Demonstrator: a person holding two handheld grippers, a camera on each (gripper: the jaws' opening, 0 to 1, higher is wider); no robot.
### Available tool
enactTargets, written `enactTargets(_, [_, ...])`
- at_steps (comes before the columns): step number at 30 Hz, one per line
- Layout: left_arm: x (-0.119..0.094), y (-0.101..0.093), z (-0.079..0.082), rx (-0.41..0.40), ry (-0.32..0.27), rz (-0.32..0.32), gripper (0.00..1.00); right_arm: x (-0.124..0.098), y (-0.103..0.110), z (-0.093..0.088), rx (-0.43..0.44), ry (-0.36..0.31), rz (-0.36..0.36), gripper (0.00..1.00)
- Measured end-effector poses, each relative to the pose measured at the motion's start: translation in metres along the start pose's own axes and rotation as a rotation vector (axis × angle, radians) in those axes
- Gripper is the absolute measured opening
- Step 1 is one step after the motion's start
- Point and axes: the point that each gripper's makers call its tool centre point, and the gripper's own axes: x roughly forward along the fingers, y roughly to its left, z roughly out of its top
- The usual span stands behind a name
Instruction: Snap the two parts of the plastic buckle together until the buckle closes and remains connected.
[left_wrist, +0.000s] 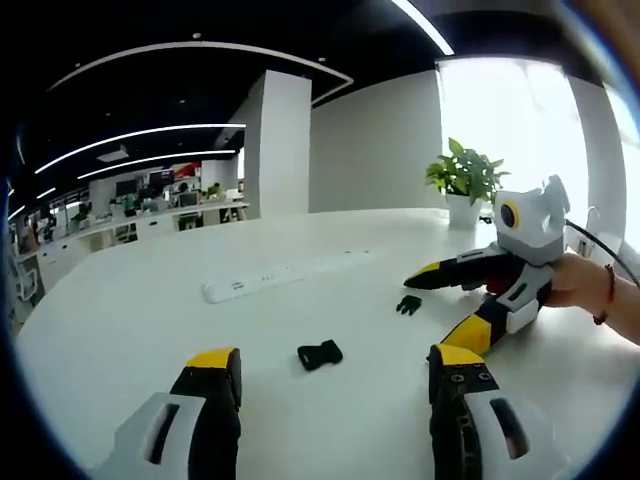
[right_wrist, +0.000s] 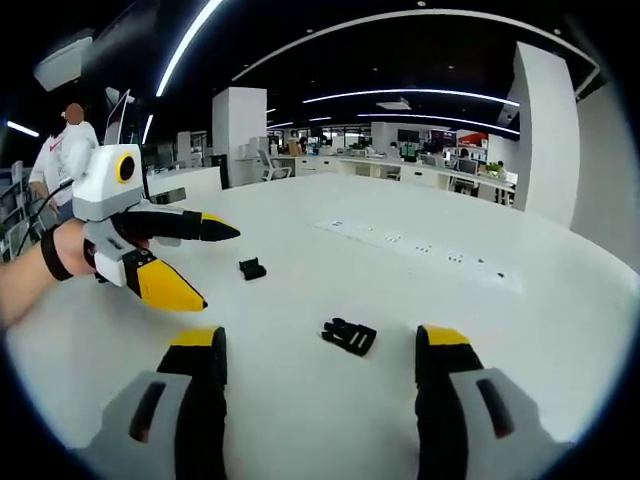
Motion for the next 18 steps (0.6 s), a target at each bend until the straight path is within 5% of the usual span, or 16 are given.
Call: enactTargets(18, [0.001, -0.008, 0.0, 0.0, -0.008, -0.046, 0.61, -0.001, 0.012, -0.001, -0.02, -0.006, 0.058, 0.65])
